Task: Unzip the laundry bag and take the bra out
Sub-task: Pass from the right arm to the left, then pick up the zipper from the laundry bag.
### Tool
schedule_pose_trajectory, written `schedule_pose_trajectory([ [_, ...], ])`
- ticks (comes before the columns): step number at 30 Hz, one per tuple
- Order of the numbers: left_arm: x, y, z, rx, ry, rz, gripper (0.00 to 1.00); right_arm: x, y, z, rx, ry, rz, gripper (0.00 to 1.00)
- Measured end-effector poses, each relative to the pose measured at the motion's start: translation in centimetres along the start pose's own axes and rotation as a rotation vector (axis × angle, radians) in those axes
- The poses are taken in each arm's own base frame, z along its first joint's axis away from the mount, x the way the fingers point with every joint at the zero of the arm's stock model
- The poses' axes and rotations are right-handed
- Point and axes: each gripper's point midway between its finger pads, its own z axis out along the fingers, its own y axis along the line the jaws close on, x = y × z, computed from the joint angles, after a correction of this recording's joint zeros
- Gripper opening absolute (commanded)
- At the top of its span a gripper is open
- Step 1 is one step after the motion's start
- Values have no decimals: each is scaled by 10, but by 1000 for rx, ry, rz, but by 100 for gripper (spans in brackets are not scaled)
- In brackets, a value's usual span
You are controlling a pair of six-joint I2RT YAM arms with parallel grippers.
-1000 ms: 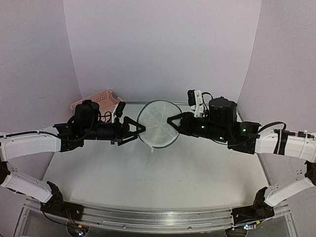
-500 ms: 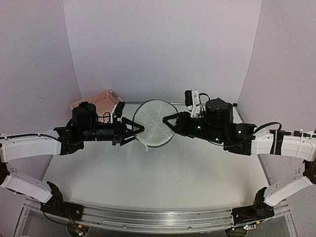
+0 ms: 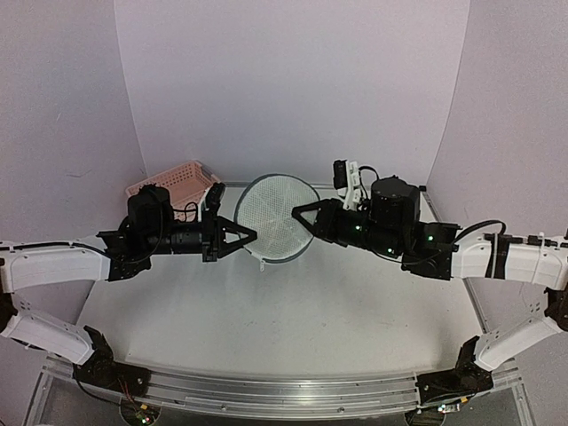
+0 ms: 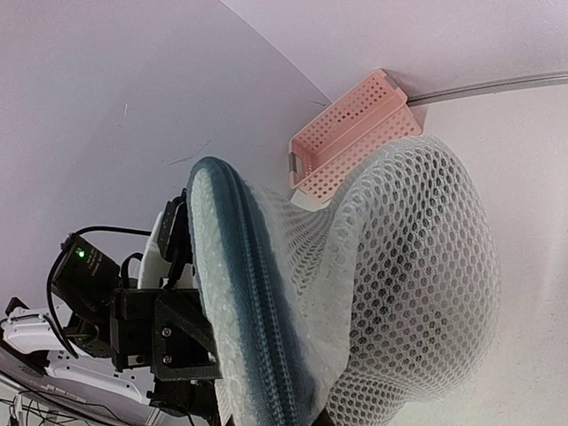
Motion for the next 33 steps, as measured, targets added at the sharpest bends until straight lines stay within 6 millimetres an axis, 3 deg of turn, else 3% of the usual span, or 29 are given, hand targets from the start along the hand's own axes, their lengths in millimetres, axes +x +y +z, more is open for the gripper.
schedule_pose_trajectory([
  [2,0,-1,0,4,-1,-1,0,1,-2,0,2,1,1,1],
  [17,-2,30,-4,-84,-84,-113,0,20,-27,0,62,26,-15,51],
  [25,-17,50,-10,-159,-207,-204,0,52,-48,-5,148,70,-47,59],
  [33,-25,71,-18,-223,-306,-297,0,75,-42,-6,180,91,-84,62],
])
